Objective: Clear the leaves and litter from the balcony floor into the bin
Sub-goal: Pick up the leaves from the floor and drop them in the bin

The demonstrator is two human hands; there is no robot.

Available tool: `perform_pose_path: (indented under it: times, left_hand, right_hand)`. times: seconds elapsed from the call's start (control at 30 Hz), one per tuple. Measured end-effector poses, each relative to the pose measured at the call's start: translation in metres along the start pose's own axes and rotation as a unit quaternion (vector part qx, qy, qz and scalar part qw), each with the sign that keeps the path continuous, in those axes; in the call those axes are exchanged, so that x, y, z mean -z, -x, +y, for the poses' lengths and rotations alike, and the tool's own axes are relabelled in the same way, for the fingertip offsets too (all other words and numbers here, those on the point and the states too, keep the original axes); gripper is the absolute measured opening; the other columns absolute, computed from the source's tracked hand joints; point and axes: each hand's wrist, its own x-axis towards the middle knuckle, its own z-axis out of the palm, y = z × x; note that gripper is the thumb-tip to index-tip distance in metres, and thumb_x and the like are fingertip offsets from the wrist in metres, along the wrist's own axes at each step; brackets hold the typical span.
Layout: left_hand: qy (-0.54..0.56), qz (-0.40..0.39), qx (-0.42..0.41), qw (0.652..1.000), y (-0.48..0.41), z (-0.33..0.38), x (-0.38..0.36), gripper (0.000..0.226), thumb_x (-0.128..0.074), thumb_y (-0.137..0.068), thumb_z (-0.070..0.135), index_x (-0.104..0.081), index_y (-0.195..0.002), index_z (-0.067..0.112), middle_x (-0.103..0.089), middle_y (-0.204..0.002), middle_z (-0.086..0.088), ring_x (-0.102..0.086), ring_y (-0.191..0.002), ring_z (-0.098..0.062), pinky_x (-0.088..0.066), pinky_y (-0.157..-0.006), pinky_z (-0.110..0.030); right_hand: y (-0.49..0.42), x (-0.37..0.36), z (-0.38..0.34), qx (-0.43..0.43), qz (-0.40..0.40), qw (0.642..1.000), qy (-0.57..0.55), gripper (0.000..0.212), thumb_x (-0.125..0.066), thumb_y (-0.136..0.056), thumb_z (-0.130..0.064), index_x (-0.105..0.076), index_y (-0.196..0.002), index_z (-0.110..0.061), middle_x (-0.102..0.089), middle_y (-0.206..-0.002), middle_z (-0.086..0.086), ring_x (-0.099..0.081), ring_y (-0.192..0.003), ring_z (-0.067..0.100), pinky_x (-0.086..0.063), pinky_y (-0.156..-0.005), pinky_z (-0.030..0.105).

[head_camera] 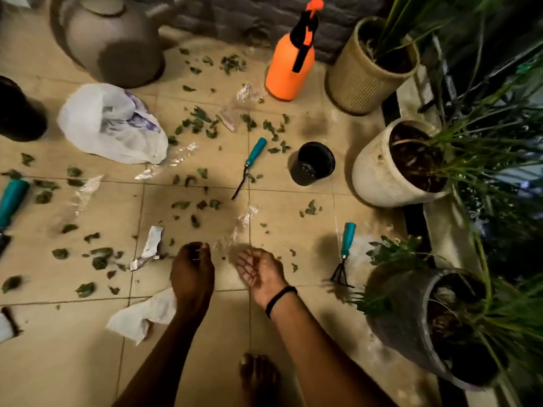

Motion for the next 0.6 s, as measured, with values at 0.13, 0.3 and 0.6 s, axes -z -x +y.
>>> perform_pose_path:
  times: [0.13,0.3,0.6]
  left_hand:
    - [-0.025,-0.012,-0.055,0.998,-0.040,-0.022,-0.054,0.029,-0.057,-0.101,0.027,-0.065,-0.120,0.007,-0.070,-0.098,-0.006,-0.059,-0.078,-0.009,-0.041,-0.077,-0.023]
    - [-0.051,-0.019,-0.149,0.987,-0.086,-0.045,-0.130,0.031,-0.056,-0.101,0.029,-0.065,-0.123,0.008,-0.071,-0.107,-0.011,-0.067,-0.095,-0.026,-0.044,-0.078,-0.026]
    - [-0.027,0.025,-0.324,0.945,-0.155,0.009,-0.220,0.023,-0.054,-0.099,0.018,-0.065,-0.113,0.003,-0.066,-0.099,-0.018,-0.059,-0.095,-0.034,-0.043,-0.083,-0.038]
  right_hand:
    - [-0.060,0.004,-0.013,0.070,0.037,0.997,0.009,0.029,-0.049,-0.100,-0.018,-0.065,-0.117,-0.001,-0.070,-0.112,0.014,-0.068,-0.087,0.018,-0.056,-0.083,0.032]
    - [-0.129,0.003,-0.040,0.210,0.126,0.969,0.006,0.021,-0.061,-0.085,-0.010,-0.071,-0.068,-0.016,-0.071,-0.071,0.009,-0.064,-0.065,0.023,-0.053,-0.058,0.031]
    - [-0.182,0.001,-0.110,0.419,0.237,0.875,-0.039,0.015,-0.058,-0.091,-0.023,-0.072,-0.090,-0.017,-0.074,-0.086,0.002,-0.069,-0.083,0.018,-0.057,-0.079,0.032]
